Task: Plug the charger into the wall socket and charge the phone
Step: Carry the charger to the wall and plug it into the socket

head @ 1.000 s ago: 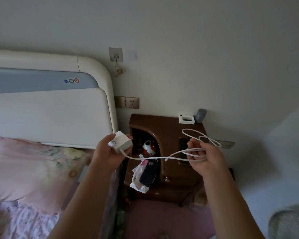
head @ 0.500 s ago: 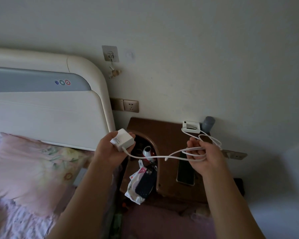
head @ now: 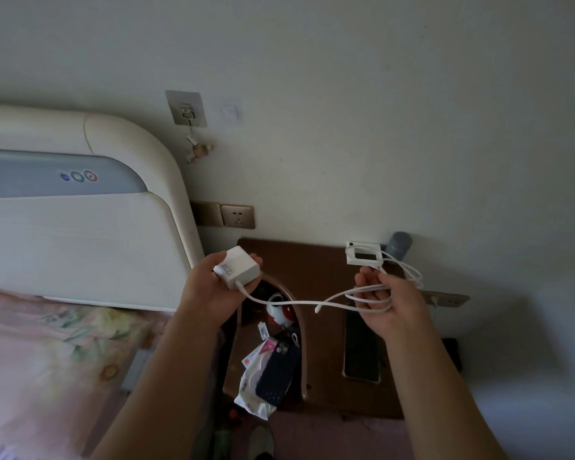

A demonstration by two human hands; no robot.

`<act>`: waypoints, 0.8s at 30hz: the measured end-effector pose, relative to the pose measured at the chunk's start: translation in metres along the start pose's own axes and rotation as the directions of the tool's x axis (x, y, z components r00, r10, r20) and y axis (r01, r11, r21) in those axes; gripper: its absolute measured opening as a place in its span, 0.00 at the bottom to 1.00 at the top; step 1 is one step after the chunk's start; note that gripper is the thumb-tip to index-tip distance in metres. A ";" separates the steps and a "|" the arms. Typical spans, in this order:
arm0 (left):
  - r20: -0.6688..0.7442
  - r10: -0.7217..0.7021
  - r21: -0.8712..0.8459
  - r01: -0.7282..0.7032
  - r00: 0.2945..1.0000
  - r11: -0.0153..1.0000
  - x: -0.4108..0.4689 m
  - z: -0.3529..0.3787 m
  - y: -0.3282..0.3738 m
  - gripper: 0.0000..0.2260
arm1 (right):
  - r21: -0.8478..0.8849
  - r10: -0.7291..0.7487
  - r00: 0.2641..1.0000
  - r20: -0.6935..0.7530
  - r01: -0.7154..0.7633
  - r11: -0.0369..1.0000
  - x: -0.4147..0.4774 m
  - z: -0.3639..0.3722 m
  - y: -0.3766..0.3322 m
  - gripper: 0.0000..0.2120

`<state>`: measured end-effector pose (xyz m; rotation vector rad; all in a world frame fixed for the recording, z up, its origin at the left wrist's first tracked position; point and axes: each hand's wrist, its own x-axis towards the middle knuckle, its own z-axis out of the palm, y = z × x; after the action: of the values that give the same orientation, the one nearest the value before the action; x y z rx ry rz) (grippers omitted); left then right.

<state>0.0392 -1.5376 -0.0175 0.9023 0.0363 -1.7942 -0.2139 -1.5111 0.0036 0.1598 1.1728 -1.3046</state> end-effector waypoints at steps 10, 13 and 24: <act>0.085 -0.090 0.016 0.089 0.992 0.996 0.053 -0.021 0.043 0.19 | -0.015 0.011 0.998 -0.068 -0.012 1.000 0.033 0.048 0.027 0.07; 0.063 -0.095 0.002 0.095 0.994 0.996 0.066 -0.028 0.048 0.20 | -0.027 0.025 0.995 -0.099 -0.027 0.999 0.041 0.053 0.034 0.08; -0.085 0.071 0.353 -0.036 0.994 0.935 0.099 -0.027 0.051 0.16 | -0.117 0.082 0.989 -0.122 -0.096 0.988 0.066 0.073 0.051 0.10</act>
<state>0.0820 -1.6263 -0.0751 1.2321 -0.2540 -1.7335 -0.1428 -1.5862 -0.0364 0.1989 1.3269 -1.1535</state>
